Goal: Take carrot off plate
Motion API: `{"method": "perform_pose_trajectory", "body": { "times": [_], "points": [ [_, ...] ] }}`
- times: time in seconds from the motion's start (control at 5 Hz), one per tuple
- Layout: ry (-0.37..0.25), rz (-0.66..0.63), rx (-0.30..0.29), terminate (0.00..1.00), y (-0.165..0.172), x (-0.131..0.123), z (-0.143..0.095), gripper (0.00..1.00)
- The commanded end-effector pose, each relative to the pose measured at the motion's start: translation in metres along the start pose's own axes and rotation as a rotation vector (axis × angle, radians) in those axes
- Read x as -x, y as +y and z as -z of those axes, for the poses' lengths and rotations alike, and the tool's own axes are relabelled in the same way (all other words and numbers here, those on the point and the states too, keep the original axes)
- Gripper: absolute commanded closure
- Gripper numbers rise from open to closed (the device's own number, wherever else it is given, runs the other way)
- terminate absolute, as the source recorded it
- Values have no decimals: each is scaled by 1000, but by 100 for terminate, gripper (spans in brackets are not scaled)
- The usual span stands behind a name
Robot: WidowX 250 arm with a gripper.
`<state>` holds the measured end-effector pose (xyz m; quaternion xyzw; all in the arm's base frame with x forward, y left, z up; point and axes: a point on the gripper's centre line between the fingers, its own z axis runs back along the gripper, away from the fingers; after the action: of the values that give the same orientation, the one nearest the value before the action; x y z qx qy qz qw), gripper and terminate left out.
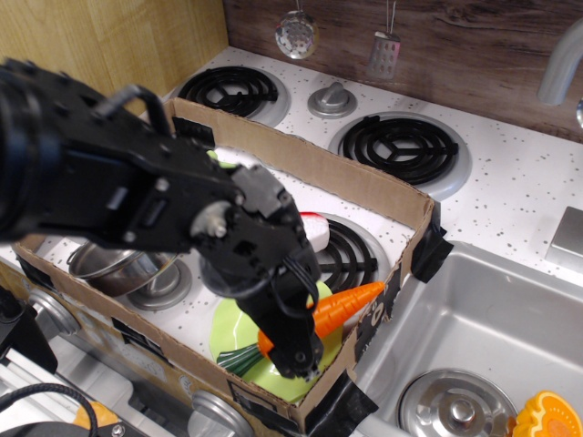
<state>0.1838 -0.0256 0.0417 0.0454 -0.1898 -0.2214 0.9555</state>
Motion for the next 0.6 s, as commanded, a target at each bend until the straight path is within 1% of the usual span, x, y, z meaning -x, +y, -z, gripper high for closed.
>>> {"method": "perform_pose_trajectory", "body": {
  "times": [0.0,0.2,0.4],
  "points": [
    [-41,7,3,0,0,3,22,0],
    [-45,3,9,0,1,3,30,0],
    [-43,-3,24,0,2,-1,32,100]
  ]
}}
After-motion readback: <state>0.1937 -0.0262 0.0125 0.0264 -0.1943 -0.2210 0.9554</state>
